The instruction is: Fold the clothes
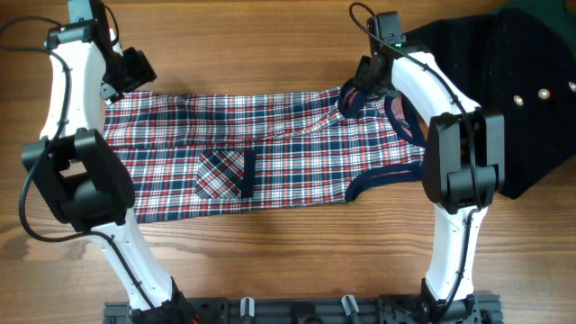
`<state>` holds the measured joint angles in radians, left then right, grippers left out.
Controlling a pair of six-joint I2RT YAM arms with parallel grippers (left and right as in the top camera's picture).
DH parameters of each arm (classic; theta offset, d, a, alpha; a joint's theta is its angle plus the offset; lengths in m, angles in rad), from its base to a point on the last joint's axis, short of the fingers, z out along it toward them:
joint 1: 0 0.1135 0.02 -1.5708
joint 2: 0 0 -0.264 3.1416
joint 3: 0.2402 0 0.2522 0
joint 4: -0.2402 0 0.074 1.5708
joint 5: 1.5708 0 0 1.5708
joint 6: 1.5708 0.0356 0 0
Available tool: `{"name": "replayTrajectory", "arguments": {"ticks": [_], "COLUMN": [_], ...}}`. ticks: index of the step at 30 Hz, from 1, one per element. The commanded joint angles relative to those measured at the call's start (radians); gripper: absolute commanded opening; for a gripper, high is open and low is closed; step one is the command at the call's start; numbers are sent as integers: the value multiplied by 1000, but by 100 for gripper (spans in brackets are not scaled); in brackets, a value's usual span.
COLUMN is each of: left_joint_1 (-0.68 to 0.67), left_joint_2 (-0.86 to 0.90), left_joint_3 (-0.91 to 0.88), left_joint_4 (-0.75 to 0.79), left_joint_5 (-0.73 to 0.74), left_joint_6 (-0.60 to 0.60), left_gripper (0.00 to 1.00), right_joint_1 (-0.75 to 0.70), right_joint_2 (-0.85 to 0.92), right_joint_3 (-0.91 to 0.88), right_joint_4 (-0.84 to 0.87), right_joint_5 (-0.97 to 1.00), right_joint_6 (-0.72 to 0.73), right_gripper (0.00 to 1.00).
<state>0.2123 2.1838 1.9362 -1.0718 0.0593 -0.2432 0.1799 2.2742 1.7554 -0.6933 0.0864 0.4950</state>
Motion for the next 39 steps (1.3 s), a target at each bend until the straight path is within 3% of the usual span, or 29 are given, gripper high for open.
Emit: {"name": "replayTrajectory", "arguments": {"ticks": [1, 13, 21, 27, 29, 30, 32, 33, 35, 39], "left_joint_1": [2, 2, 2, 2, 2, 2, 2, 2, 2, 2], "left_joint_2": [16, 16, 16, 16, 16, 16, 16, 16, 16, 16], "left_joint_3": [-6, -6, -6, -6, -6, -6, -6, -6, -6, -6], "left_joint_4": [3, 2, 2, 3, 3, 3, 3, 3, 3, 3], "left_joint_5": [11, 11, 11, 11, 11, 11, 11, 11, 11, 11], "left_joint_6": [0, 3, 3, 3, 3, 3, 3, 3, 3, 3], "left_gripper": [72, 72, 72, 72, 72, 72, 72, 72, 73, 73], "right_joint_1": [-8, -31, -32, -45, -71, -87, -124, -137, -158, -153], "right_joint_2": [-7, -190, -197, -197, -197, -197, -197, -197, -197, -197], "right_joint_3": [1, 1, 1, -38, -79, -98, -129, -131, -131, -130], "right_joint_4": [-12, -176, -351, -390, -365, -351, -311, -300, -251, -94], "right_joint_5": [0, -9, -20, 109, 116, 116, 113, 105, 60, -92], "right_joint_6": [-24, -24, 24, 65, 65, 66, 65, 63, 34, -153], "right_gripper": [4, 4, 4, 4, 18, 34, 57, 64, 69, 70]}}
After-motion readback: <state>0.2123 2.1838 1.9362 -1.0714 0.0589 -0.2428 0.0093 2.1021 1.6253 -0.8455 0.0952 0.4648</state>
